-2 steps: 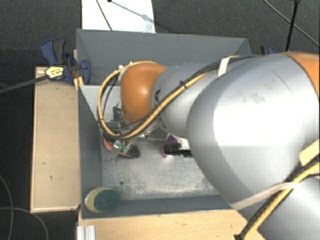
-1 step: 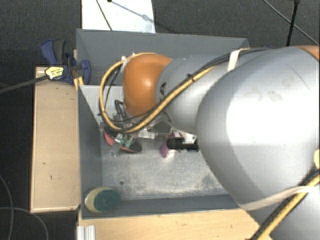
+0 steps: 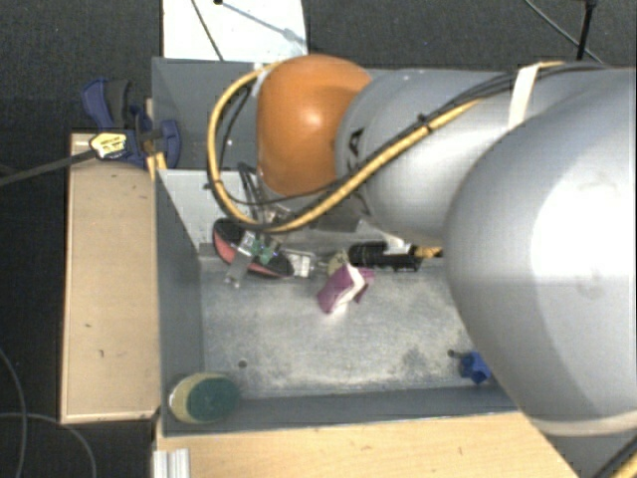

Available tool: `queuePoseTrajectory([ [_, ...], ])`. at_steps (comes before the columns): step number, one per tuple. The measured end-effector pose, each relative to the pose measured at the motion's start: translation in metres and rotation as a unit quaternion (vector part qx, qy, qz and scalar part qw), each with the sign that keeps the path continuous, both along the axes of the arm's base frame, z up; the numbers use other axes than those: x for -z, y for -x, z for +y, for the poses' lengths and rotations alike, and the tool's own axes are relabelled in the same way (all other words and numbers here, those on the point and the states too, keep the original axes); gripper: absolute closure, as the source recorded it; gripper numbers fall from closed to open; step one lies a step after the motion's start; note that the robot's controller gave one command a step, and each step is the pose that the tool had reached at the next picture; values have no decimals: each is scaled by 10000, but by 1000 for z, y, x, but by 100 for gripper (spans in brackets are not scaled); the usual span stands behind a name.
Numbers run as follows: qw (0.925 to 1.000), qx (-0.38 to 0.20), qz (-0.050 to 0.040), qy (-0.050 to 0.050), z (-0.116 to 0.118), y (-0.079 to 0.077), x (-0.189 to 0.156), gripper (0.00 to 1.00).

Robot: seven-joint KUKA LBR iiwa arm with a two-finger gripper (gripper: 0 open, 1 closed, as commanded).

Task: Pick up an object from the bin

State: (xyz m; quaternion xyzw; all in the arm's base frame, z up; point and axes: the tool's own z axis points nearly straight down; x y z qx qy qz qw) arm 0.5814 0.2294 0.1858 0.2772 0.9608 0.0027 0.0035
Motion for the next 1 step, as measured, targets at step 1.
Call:
queuePoseTrajectory([
  [1, 10000, -21, 20, 10, 0, -1, -10, 100],
])
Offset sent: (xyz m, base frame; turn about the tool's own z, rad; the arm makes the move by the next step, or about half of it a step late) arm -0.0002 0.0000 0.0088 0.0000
